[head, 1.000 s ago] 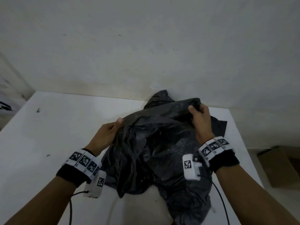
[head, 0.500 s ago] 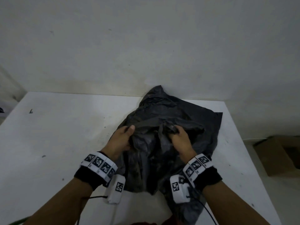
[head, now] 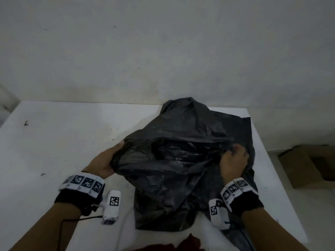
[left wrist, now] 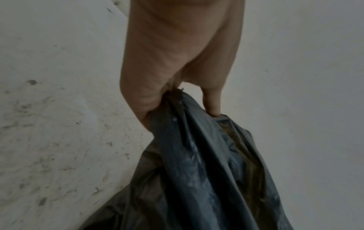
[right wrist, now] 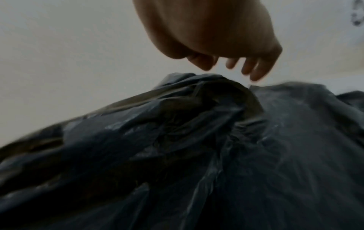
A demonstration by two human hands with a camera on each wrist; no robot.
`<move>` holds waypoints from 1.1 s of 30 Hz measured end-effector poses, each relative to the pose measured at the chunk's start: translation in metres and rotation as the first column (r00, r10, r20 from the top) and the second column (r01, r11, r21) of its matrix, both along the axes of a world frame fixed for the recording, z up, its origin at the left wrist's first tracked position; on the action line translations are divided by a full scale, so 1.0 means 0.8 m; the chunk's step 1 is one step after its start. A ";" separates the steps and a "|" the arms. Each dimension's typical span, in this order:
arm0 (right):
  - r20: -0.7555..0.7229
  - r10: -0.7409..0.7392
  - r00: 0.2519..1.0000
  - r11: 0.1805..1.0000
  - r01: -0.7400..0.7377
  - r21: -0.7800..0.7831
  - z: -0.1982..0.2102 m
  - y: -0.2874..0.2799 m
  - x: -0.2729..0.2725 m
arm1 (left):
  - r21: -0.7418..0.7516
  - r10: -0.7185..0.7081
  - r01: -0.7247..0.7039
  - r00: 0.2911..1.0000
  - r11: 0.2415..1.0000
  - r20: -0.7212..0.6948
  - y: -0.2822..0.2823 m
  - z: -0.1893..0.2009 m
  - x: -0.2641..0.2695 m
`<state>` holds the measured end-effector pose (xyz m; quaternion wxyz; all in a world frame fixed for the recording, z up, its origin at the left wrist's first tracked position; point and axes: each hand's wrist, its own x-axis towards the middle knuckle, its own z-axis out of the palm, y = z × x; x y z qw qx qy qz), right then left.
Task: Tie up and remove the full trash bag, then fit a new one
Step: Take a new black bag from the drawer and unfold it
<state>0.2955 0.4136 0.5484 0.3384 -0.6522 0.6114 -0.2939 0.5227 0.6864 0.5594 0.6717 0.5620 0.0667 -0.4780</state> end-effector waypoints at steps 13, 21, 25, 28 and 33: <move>-0.728 0.686 0.002 0.458 -0.778 0.430 -0.001 -0.032 0.036 | 0.573 -0.829 0.603 0.462 0.555 0.316 -0.034 0.020 -0.033; -0.665 0.735 0.132 0.566 -0.659 0.495 -0.075 -0.007 -0.023 | 0.899 -0.868 0.343 0.491 0.273 0.076 0.012 -0.030 -0.032; -0.757 0.631 0.167 0.621 -0.694 0.364 -0.090 0.017 -0.049 | 0.688 -0.691 0.515 0.723 0.511 -0.029 0.009 -0.030 -0.065; -0.653 0.666 0.360 0.648 -0.712 0.269 -0.062 0.018 -0.050 | 0.630 -0.647 0.518 0.762 0.579 -0.032 -0.006 -0.028 -0.079; -0.285 0.632 0.720 0.774 -0.606 0.183 0.037 -0.050 -0.026 | 0.497 -0.575 0.410 0.781 0.765 0.242 -0.074 0.041 -0.072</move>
